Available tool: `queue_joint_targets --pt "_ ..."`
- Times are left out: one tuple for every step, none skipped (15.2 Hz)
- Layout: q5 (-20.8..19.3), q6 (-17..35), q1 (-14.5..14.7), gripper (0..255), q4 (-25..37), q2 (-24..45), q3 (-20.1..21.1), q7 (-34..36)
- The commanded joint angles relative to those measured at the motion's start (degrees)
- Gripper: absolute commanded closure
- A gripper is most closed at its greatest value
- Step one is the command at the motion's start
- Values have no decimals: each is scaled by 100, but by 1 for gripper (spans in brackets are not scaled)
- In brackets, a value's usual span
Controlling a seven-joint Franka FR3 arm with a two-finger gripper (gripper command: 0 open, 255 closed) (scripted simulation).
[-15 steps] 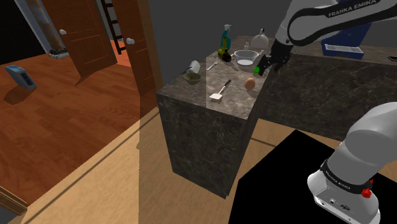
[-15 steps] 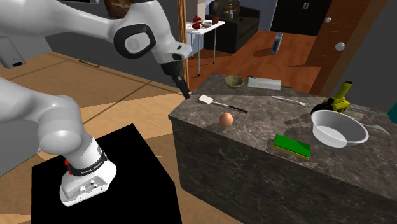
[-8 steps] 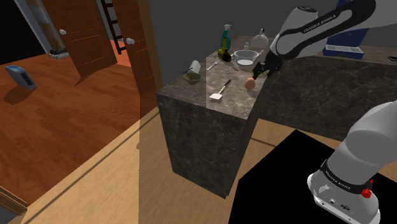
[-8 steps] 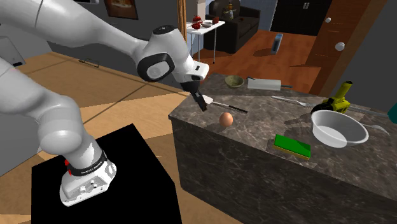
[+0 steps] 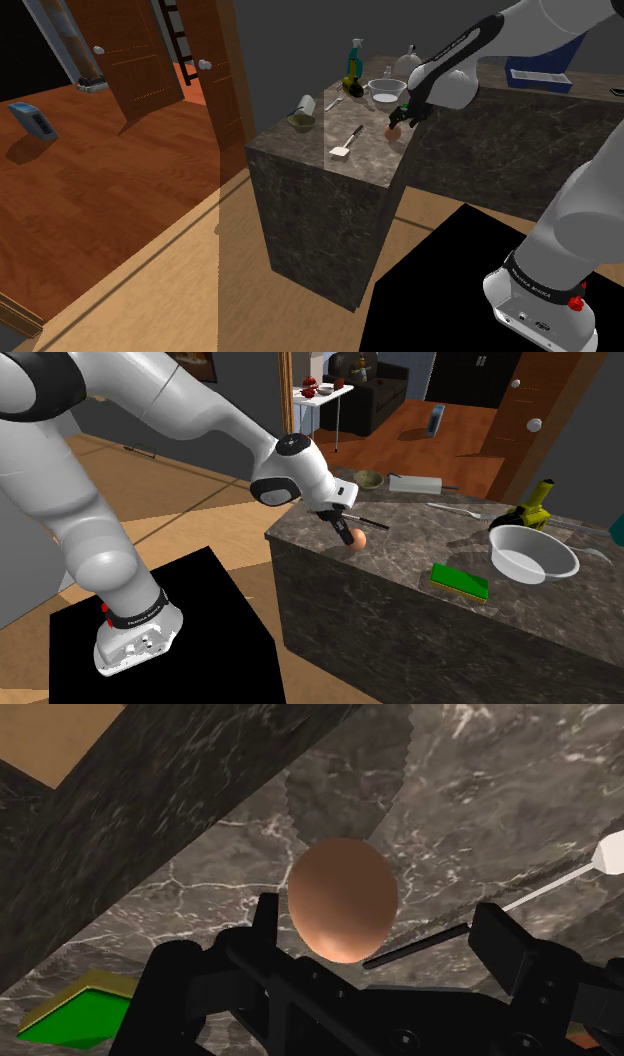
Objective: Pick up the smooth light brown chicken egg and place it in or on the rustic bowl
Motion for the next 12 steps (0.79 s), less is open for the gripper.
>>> queue_joint_targets --pt "973 146 82 0 223 360 -50 -769" --pt "1167 172 56 0 278 465 3 -917" --pt "1360 196 39 0 336 570 47 -1066" --pt "1548 218 15 0 395 674 98 -1212" --pt "1731 238 -14 0 456 778 151 -1354" --pt "1909 257 -44 0 519 880 205 -1492" --pt "2079 275 -81 0 582 981 265 -1626" --pt "2336 302 -141 0 684 1139 358 -1828" --pt "2332 303 -149 0 684 1139 367 -1825" --pt "2333 304 -152 0 683 1139 369 -1826" --pt "2332 304 -152 0 684 1139 369 -1825" --pt "2331 304 -152 0 684 1139 369 -1825"
